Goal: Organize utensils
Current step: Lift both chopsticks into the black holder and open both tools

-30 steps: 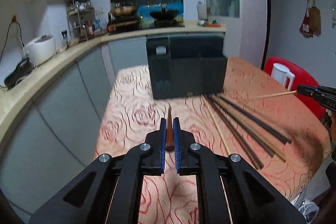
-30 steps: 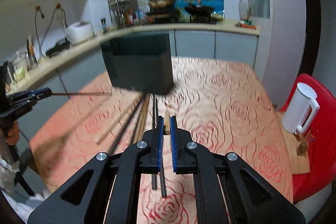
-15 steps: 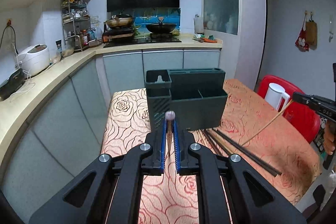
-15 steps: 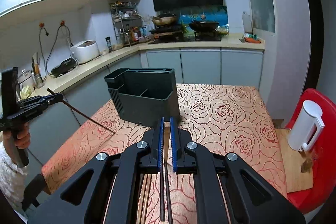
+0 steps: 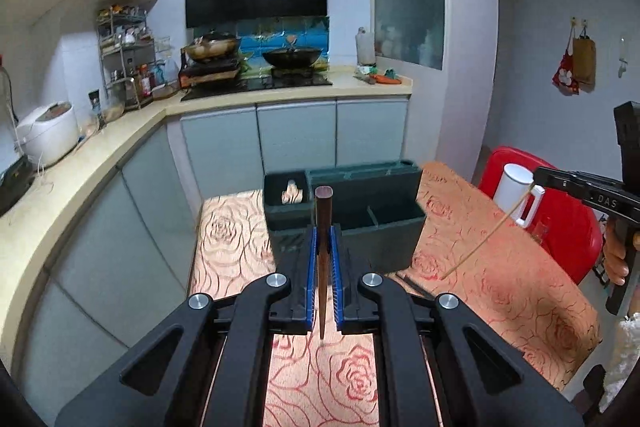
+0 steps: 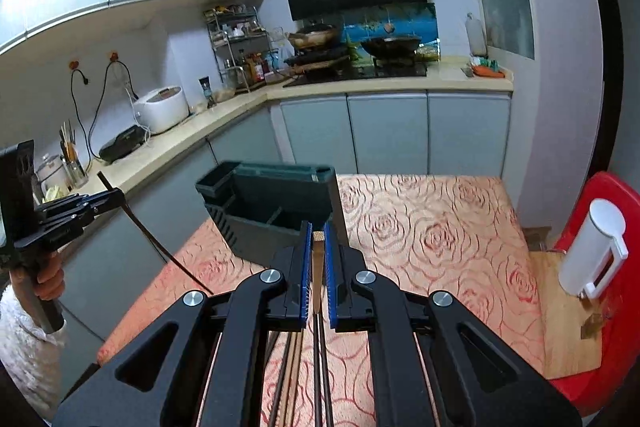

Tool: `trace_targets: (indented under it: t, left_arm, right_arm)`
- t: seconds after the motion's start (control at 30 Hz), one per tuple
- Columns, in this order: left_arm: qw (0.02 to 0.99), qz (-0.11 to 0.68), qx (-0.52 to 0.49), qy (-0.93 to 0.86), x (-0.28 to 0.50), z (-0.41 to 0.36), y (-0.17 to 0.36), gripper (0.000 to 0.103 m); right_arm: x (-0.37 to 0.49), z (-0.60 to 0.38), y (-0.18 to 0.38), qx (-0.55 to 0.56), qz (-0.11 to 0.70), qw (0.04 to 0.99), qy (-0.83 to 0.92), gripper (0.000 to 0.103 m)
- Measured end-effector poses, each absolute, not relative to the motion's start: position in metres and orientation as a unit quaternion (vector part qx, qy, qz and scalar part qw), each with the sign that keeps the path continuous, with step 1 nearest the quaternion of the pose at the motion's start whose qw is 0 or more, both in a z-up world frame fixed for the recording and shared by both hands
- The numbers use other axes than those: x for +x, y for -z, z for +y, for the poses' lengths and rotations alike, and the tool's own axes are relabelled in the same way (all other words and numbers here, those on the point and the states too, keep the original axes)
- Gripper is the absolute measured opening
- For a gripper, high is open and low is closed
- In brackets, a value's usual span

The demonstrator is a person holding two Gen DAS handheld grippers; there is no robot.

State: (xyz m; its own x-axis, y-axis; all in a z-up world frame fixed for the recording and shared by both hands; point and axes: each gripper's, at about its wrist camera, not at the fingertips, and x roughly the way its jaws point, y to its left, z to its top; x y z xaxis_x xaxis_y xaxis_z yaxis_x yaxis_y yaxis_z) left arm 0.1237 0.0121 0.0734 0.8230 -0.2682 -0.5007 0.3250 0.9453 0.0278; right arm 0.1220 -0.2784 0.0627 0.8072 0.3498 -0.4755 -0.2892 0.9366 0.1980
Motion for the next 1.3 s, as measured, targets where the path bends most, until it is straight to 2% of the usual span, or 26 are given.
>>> trace_targets:
  t: [0.33,0.53,0.77,1.13,1.3]
  left_arm:
    - [0.963,0.204,0.06,0.168,0.151,-0.02,-0.15,0.006]
    - [0.967,0.185,0.067,0.161,0.176,-0.047,-0.167,0.006]
    - [0.963,0.209,0.065,0.155,0.215,-0.063,-0.138,0.006]
    - [0.951,0.27,0.056,0.143,0.242,-0.051,-0.065,0.007]
    - [0.954,0.263,0.054,0.136,0.239,-0.046,-0.061,0.007]
  right_arm:
    - [0.143,-0.257,-0.115,0.036,0.224,0.96,-0.164,0.007]
    - [0.163,-0.246,-0.132,0.033,0.207,0.965,-0.16,0.007]
    - [0.19,-0.235,-0.119,0.024,0.238,0.959,-0.152,0.007]
    - [0.22,-0.218,-0.061,0.003,0.296,0.946,-0.133,0.007]
    - [0.224,-0.219,-0.049,0.005,0.3,0.946,-0.126,0.007]
